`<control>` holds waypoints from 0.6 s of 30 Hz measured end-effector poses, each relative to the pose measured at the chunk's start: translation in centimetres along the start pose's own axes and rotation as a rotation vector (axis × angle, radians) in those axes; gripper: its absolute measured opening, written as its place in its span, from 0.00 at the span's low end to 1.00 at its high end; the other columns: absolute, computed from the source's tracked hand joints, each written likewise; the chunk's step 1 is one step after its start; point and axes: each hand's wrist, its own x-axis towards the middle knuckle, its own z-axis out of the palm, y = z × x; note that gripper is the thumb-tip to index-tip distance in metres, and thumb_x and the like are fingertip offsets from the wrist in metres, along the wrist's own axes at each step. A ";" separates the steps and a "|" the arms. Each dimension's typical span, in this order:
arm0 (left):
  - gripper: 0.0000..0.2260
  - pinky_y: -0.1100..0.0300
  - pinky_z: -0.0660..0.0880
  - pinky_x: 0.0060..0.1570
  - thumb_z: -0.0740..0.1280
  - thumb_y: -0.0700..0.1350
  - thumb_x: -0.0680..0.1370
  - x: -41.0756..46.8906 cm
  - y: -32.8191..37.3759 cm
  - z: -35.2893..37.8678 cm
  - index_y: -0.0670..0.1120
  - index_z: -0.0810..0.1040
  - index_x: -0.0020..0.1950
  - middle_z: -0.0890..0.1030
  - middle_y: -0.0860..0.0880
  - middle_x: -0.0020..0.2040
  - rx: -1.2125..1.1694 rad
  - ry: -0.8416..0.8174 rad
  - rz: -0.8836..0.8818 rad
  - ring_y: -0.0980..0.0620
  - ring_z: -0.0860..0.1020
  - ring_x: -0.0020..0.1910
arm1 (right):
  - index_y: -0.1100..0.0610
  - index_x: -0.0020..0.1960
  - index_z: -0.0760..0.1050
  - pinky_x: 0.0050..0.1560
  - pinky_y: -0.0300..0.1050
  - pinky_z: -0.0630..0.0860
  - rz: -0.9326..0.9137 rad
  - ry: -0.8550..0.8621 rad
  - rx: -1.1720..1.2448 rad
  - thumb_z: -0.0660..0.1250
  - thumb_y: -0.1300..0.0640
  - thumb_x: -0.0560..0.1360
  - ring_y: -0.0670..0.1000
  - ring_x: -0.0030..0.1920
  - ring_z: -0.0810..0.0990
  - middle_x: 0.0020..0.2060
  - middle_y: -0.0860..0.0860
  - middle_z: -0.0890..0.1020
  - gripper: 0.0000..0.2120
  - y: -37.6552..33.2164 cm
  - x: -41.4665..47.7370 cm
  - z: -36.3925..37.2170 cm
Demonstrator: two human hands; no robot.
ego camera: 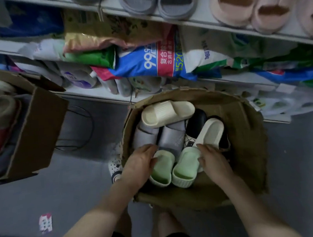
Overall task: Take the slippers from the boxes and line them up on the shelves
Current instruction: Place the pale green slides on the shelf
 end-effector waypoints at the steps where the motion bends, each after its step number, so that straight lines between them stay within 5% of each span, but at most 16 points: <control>1: 0.18 0.54 0.77 0.51 0.65 0.46 0.74 -0.1 -0.1 1.2 0.46 0.77 0.64 0.80 0.45 0.58 -0.017 -0.055 -0.034 0.42 0.80 0.53 | 0.52 0.76 0.61 0.68 0.50 0.68 0.021 -0.023 0.028 0.61 0.55 0.81 0.54 0.71 0.66 0.72 0.52 0.68 0.25 0.2 0.0 1.1; 7: 0.24 0.55 0.67 0.65 0.63 0.43 0.79 1.9 -0.8 5.4 0.48 0.65 0.75 0.70 0.45 0.71 0.032 -0.224 -0.118 0.43 0.70 0.67 | 0.52 0.70 0.70 0.62 0.48 0.70 0.092 0.041 0.283 0.62 0.57 0.80 0.57 0.65 0.73 0.65 0.55 0.75 0.18 0.7 2.1 4.0; 14: 0.19 0.51 0.72 0.52 0.58 0.42 0.81 3.8 -1.3 4.2 0.49 0.66 0.73 0.74 0.44 0.63 0.082 -0.227 -0.152 0.40 0.77 0.56 | 0.44 0.73 0.66 0.52 0.44 0.67 0.002 0.126 0.368 0.54 0.52 0.84 0.55 0.62 0.72 0.65 0.53 0.71 0.19 1.0 3.7 -1.6; 18: 0.18 0.50 0.73 0.47 0.57 0.46 0.82 6.1 -0.5 1.0 0.51 0.66 0.73 0.74 0.44 0.64 0.107 -0.062 -0.100 0.39 0.78 0.54 | 0.43 0.73 0.67 0.60 0.46 0.69 0.040 0.266 0.474 0.57 0.50 0.83 0.52 0.64 0.73 0.66 0.51 0.74 0.19 1.6 6.3 -5.6</control>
